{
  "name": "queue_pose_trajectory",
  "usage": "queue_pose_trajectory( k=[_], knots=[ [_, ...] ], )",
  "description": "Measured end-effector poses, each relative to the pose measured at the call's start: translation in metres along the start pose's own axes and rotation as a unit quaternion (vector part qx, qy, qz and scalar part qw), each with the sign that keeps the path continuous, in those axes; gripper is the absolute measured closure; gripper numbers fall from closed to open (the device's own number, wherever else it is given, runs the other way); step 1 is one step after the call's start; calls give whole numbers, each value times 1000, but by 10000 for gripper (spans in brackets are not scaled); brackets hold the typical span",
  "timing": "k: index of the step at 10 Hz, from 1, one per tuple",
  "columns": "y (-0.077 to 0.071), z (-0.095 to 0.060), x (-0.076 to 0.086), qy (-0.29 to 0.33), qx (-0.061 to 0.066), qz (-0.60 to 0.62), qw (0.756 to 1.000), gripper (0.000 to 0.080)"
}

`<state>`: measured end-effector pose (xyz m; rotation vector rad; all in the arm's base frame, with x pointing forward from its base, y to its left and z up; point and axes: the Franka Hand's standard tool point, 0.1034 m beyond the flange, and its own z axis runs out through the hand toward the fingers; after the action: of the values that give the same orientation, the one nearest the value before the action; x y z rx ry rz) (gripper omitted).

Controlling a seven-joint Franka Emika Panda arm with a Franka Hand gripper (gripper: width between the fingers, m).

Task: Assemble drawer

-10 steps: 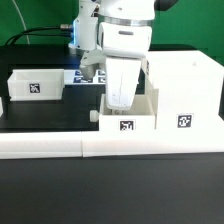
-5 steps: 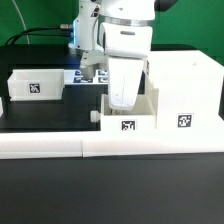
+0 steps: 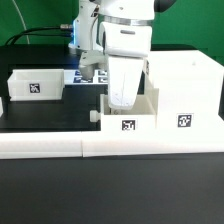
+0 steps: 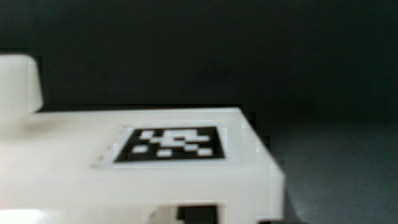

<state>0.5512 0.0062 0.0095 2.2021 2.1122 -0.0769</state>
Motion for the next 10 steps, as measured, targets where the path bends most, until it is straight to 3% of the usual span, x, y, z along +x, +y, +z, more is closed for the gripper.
queue_pose_trajectory(
  k=[8,9,10],
  knots=[
    [0,0,-1,0,-5,-7,1000,757],
    [1,1,0,3,-13,-6,1000,757],
    [0,1,0,2,-14,-8,1000,757]
  ],
)
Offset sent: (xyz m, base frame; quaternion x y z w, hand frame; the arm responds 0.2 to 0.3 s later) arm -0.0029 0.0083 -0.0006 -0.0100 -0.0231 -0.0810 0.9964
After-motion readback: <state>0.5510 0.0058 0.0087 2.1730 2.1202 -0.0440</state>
